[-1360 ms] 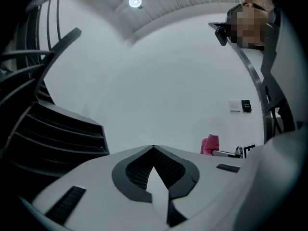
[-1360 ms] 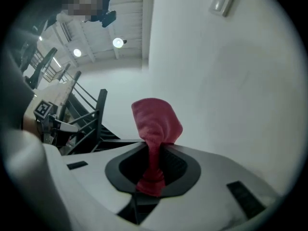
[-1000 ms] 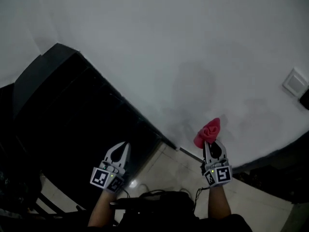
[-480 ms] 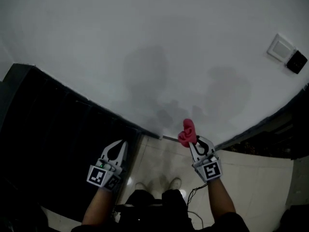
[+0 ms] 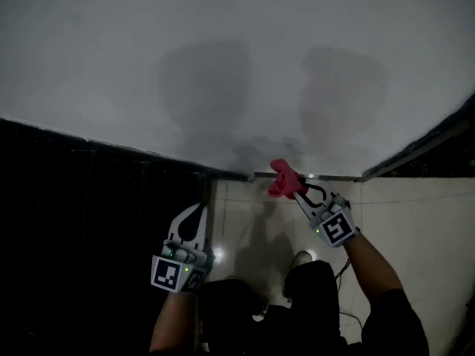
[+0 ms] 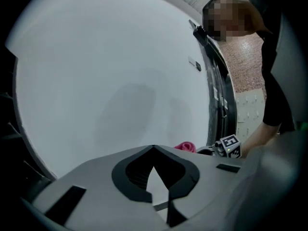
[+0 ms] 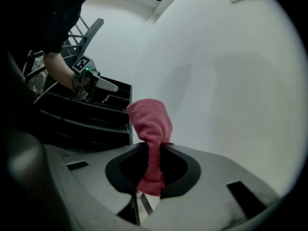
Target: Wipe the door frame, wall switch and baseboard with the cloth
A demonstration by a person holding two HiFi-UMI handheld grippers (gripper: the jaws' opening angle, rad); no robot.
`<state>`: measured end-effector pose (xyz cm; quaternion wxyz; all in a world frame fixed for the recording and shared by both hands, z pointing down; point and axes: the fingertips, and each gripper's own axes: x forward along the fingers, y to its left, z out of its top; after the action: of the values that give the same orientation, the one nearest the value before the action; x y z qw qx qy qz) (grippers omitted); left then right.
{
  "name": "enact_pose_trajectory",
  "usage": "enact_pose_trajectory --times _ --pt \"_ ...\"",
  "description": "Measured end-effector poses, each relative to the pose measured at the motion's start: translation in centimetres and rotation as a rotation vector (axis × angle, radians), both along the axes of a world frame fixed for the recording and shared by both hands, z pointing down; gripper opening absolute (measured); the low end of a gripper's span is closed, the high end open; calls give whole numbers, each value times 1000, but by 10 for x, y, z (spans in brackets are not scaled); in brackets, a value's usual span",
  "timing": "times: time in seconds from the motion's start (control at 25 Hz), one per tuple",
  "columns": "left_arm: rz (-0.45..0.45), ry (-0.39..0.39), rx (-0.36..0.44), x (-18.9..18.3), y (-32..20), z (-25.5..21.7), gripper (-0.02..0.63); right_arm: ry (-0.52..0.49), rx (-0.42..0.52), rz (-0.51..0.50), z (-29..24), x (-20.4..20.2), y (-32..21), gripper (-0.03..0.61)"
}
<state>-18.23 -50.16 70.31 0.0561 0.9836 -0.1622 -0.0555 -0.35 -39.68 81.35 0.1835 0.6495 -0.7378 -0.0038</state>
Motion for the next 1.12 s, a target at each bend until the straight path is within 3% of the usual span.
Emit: enact_pose_trajectory --times 0.2,0.4,0.64,0.84,1.0,1.12 --pt "50 14 -20 48 -9 137 3 23 -22 -70 160 1 -42 61" --pt "-36 -27 -83 70 -26 239 3 -25 -89 -117 282 -19 -74 60" --pt "-82 -93 -274 58 -20 298 3 -29 -334 -179 397 -37 -95 60" --pt "-26 -145 -211 56 -3 304 3 -109 -413 -9 466 -4 -126 61" --pt "-39 -151 -234 47 -6 310 3 -214 -434 150 500 26 -137 61" --pt "-36 -169 -251 46 -5 316 3 -349 -425 315 515 45 -136 61"
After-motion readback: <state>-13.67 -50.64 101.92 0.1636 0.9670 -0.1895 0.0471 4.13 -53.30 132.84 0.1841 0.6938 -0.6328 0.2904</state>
